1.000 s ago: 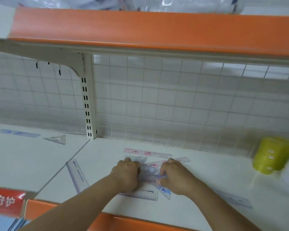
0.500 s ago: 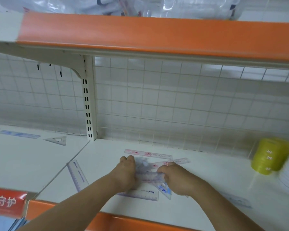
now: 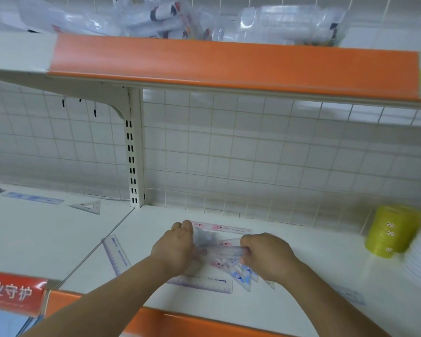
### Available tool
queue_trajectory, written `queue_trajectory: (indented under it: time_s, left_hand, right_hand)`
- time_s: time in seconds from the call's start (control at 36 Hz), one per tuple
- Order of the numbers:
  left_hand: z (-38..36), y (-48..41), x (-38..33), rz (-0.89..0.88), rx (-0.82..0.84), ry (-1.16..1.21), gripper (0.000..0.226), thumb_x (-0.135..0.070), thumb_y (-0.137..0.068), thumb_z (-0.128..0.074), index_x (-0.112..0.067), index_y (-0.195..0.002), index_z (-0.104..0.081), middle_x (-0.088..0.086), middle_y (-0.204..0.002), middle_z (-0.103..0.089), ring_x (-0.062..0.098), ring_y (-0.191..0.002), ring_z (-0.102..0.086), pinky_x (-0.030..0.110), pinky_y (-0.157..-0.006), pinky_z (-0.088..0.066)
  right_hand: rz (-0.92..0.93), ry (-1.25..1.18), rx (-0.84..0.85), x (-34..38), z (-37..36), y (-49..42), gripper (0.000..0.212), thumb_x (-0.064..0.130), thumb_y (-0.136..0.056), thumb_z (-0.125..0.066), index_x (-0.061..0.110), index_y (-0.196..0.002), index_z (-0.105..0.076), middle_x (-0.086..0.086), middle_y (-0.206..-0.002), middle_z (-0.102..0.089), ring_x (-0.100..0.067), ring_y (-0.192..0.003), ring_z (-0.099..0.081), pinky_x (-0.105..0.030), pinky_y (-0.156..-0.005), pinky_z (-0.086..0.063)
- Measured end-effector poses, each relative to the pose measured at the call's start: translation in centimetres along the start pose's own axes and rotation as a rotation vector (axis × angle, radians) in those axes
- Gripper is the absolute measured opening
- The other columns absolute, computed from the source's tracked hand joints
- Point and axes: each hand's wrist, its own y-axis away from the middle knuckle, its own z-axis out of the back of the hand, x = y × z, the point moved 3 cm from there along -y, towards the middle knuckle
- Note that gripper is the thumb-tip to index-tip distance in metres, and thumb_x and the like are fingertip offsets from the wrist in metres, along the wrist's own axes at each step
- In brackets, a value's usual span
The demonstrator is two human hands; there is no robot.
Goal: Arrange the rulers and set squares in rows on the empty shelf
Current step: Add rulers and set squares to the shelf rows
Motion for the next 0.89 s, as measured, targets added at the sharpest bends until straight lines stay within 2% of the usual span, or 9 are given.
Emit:
queue_trajectory:
  time_s: [0.08, 0.17, 0.19, 0.25, 0.31, 0.42, 0.61, 0.78, 0.89]
  left_hand:
    - [0.4, 0.3, 0.2, 0.014, -0.041, 0.013, 0.028, -0.028, -0.098, -0.047, -0.012, -0.120, -0.040, 0.007, -0.115, -0.050, 0.022, -0.093, -0.052, 0.034, -0.085, -0.048]
    - [0.7, 0.7, 0.4, 0.031, -0.063, 0.015, 0.027, -0.028, -0.097, -0.048, -0.012, -0.118, -0.040, 0.007, -0.113, -0.051, 0.023, -0.095, -0.052, 0.034, -0.085, -0.049]
    - [0.7, 0.8, 0.6, 0.041, -0.072, 0.007, 0.026, -0.025, -0.097, -0.049, -0.012, -0.117, -0.040, 0.007, -0.112, -0.051, 0.022, -0.093, -0.051, 0.033, -0.085, -0.049]
    - [0.8, 1.0, 1.1, 0.064, -0.089, -0.004, 0.022, -0.021, -0.097, -0.048, -0.013, -0.116, -0.039, 0.006, -0.111, -0.051, 0.020, -0.089, -0.047, 0.032, -0.082, -0.048]
    - [1.0, 1.3, 1.5, 0.083, -0.106, -0.002, 0.019, -0.021, -0.097, -0.047, -0.013, -0.113, -0.039, 0.005, -0.106, -0.048, 0.019, -0.087, -0.046, 0.031, -0.080, -0.047]
    - [1.5, 2.1, 2.4, 0.117, -0.131, -0.007, 0.019, -0.022, -0.098, -0.046, -0.012, -0.112, -0.039, 0.006, -0.109, -0.048, 0.018, -0.086, -0.042, 0.030, -0.079, -0.044]
    - [2.5, 4.4, 4.8, 0.193, -0.138, 0.014, 0.020, -0.028, -0.101, -0.039, -0.011, -0.112, -0.038, 0.008, -0.115, -0.049, 0.025, -0.106, -0.049, 0.033, -0.080, -0.039]
    - [3.4, 6.6, 8.4, 0.243, -0.164, 0.004, 0.015, -0.025, -0.103, -0.032, -0.015, -0.093, -0.027, 0.006, -0.085, -0.053, 0.030, -0.078, -0.055, 0.035, -0.068, -0.041]
    - [4.5, 8.3, 10.8, 0.240, -0.152, -0.095, 0.006, -0.015, -0.099, -0.039, -0.012, -0.103, -0.041, 0.013, -0.106, -0.064, 0.033, -0.097, -0.061, 0.033, -0.072, -0.040]
  right_hand:
    - [-0.017, 0.006, -0.025, -0.2, 0.2, 0.0, 0.013, 0.016, -0.090, -0.047, 0.026, -0.084, -0.052, 0.008, -0.072, -0.047, -0.017, -0.078, -0.047, -0.020, -0.052, -0.026]
    - [-0.054, 0.020, -0.006, -0.2, 0.1, -0.1, 0.028, 0.011, -0.091, -0.047, 0.028, -0.106, -0.063, 0.004, -0.097, -0.062, -0.016, -0.083, -0.049, -0.024, -0.064, -0.033]
    - [-0.062, 0.027, 0.001, -0.2, 0.0, -0.1, 0.030, 0.009, -0.091, -0.046, 0.026, -0.109, -0.063, 0.004, -0.098, -0.063, -0.017, -0.084, -0.051, -0.024, -0.064, -0.034]
    - [-0.056, 0.051, 0.008, -0.1, -0.5, -0.2, 0.023, 0.008, -0.092, -0.044, 0.020, -0.103, -0.060, 0.007, -0.080, -0.050, -0.020, -0.085, -0.054, -0.025, -0.057, -0.033]
    - [-0.055, 0.059, 0.001, 0.1, -0.8, -0.2, 0.016, 0.019, -0.097, -0.042, 0.018, -0.101, -0.056, 0.006, -0.076, -0.040, -0.021, -0.088, -0.056, -0.027, -0.060, -0.035]
    - [-0.074, -0.005, 0.032, 1.3, -1.0, 0.0, 0.047, 0.051, -0.100, -0.025, 0.015, -0.112, -0.053, -0.001, -0.094, -0.050, -0.018, -0.084, -0.047, -0.030, -0.071, -0.036]
    - [0.006, -0.010, 0.031, 4.9, -1.2, -0.6, 0.045, 0.051, -0.099, -0.025, 0.015, -0.118, -0.046, -0.007, -0.115, -0.055, -0.026, -0.106, -0.055, -0.035, -0.077, -0.039]
    - [0.058, -0.005, 0.001, 9.3, -1.1, -0.8, 0.044, 0.051, -0.098, -0.034, 0.018, -0.123, -0.048, -0.005, -0.124, -0.053, -0.025, -0.115, -0.050, -0.036, -0.088, -0.041]
    - [0.077, -0.020, -0.003, 12.4, -0.9, -0.9, 0.047, 0.053, -0.098, -0.035, 0.019, -0.128, -0.048, -0.004, -0.128, -0.053, -0.025, -0.119, -0.050, -0.036, -0.092, -0.042]
